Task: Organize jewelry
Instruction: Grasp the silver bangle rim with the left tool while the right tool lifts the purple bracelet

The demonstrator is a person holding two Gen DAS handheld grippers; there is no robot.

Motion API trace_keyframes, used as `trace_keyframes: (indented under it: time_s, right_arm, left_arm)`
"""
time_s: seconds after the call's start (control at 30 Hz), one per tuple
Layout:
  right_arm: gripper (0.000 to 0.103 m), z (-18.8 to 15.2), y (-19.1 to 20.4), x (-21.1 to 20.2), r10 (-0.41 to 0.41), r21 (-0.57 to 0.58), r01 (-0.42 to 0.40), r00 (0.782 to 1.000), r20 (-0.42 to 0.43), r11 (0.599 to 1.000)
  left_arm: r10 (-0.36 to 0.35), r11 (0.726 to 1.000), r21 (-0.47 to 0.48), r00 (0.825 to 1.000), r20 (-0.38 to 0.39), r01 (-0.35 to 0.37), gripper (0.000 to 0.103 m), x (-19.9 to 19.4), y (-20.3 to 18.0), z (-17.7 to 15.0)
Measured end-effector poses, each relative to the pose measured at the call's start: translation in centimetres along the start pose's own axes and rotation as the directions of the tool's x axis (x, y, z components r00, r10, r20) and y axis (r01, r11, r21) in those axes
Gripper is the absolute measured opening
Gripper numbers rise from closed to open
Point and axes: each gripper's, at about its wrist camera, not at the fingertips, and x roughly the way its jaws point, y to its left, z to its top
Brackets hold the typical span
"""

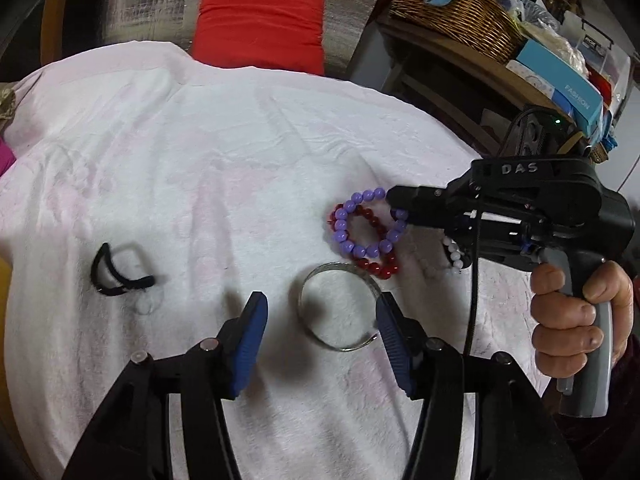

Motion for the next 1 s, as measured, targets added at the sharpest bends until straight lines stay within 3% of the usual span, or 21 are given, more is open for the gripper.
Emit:
trace_keyframes:
  time_s: [0.23, 0.4, 0.63, 0.87, 0.9, 0.93, 1.0]
  right_arm:
    - [0.011, 0.5, -0.6, -1.8, 0.016, 0.009, -0.017, 0.999, 0.042, 1.000]
    - [0.011, 0.8, -1.3, -2.5, 0.023, 0.024, -0.024, 0.998, 0.059, 0.999]
    - [0.011, 0.5, -1.0, -3.0, 0.036, -0.012, -0.036, 0.997, 0.070, 0.999]
    - [0.011, 0.4, -0.7, -4.0, 0.070, -0.023, -0.068, 0.991, 0.117, 0.997]
    - [0.011, 0.5, -0.7, -4.1, 0.077, -0.026, -0.074, 0.990, 0.122, 0.997]
    - [0.011, 0.5, -0.6, -4.2, 0.083, -0.030, -0.080, 0.988, 0.129, 0.996]
    - [0.011, 0.4, -0.4, -4.5, 0.096, -0.040, -0.092, 0.985, 0.141, 0.995]
  left_arm:
    - [-0.009, 1.000, -0.030, 0.998, -0.058, 0.008, 0.058, 2.5, -0.6, 0.2]
    - [-0.005, 1.000, -0.026, 0.997, -0.072, 0.003, 0.070, 3.3, -1.7, 0.3]
    - [0.002, 0.998, -0.057, 0.999, -0.052, -0.005, 0.077, 4.0, -2.1, 0.6]
    - [0.088, 0.994, 0.067, 0.996, -0.034, -0.085, 0.076, 4.8, -3.4, 0.1]
    - [0.103, 0.991, 0.085, 0.994, -0.029, -0.101, 0.074, 4.9, -3.6, 0.0]
    - [0.119, 0.989, 0.096, 0.993, -0.028, -0.115, 0.064, 4.8, -3.5, 0.0]
    - [0.139, 0.984, 0.113, 0.990, -0.025, -0.135, 0.063, 4.8, -3.5, -0.2]
